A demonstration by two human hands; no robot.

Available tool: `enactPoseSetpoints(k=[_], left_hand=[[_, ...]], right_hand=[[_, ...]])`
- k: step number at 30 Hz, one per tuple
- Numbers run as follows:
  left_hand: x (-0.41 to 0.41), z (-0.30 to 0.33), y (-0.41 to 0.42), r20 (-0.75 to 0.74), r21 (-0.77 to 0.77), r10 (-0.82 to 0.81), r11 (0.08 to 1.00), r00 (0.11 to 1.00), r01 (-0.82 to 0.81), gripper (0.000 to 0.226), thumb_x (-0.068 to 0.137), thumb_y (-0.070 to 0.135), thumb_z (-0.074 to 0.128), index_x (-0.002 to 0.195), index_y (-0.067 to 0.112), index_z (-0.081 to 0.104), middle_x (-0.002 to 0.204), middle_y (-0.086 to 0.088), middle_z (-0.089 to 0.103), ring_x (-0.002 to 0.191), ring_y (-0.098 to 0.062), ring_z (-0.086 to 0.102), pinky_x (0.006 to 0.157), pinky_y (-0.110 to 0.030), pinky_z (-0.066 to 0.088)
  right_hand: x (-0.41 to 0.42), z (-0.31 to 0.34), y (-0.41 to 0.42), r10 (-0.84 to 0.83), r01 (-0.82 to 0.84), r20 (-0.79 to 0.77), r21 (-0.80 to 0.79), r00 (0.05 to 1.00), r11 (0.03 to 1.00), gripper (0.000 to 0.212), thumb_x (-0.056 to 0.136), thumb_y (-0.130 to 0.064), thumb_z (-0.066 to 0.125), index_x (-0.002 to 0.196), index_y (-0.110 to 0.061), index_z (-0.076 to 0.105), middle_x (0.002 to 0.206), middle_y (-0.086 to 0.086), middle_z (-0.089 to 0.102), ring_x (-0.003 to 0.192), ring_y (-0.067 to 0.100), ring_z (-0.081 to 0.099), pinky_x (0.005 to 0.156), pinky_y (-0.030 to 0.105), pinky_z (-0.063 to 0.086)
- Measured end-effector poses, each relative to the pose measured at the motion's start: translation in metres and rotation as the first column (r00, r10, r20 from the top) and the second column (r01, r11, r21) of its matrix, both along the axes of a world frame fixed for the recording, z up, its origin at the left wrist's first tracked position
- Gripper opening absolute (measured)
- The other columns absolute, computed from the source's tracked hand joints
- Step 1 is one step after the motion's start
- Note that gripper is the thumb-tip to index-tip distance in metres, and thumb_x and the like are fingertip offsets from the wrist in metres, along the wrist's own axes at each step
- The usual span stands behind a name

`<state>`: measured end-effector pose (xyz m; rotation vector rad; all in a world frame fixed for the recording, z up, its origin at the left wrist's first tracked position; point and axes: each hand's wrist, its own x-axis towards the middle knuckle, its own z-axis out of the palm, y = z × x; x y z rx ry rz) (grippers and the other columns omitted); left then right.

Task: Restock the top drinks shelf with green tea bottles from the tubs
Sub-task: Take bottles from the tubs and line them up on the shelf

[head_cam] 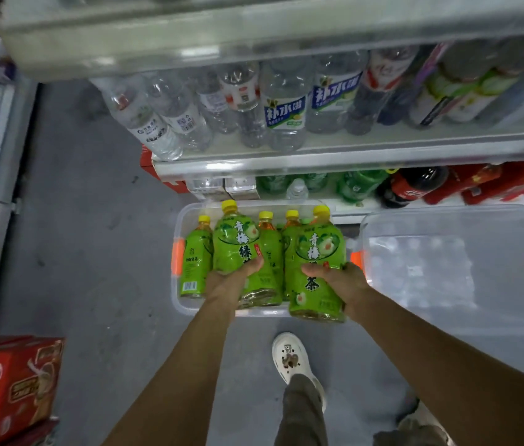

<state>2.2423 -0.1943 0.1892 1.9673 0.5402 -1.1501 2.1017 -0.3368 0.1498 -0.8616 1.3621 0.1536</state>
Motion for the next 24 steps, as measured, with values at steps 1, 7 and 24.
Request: enactPoseSetpoints(k=[1,7,24], left_hand=[[-0.010,0.011,0.001,-0.005,-0.025,-0.009,1.000,1.000,0.009,0.128,0.067,0.053,0.087,0.159,0.010,0.010,0.161,-0.011,0.031,0.147,-0.033,0.031,0.118,-0.054,0.030],[-0.077,0.093,-0.032,0.009,-0.248,-0.072,0.966,0.997,0.072,0.138,0.055,0.054,0.085,0.159,0.010,0.006,0.161,-0.009,0.031,0.143,-0.025,0.037,0.118,-0.045,0.026],[-0.295,0.313,-0.234,0.170,-0.763,-0.239,0.582,0.956,0.282,0.108,0.016,0.051,0.100,0.114,0.014,0.071,0.103,-0.012,0.077,0.088,-0.024,0.076,0.070,-0.041,0.063]], right_hand=[[-0.006,0.014,-0.005,0.014,-0.015,0.022,0.011,1.000,1.000,0.100,0.032,-0.040,0.099,0.120,-0.012,0.060,0.109,0.010,0.072,0.093,0.029,0.072,0.079,0.047,0.060],[-0.071,0.094,-0.053,0.072,-0.070,0.164,-0.015,0.984,0.997,0.092,0.039,-0.030,0.097,0.121,-0.007,0.061,0.103,0.012,0.075,0.090,0.030,0.074,0.082,0.049,0.060],[-0.331,0.351,-0.253,0.216,-0.049,0.525,-0.313,0.823,0.948,0.094,0.027,-0.046,0.098,0.109,-0.010,0.072,0.105,0.017,0.075,0.089,0.029,0.074,0.072,0.040,0.062]])
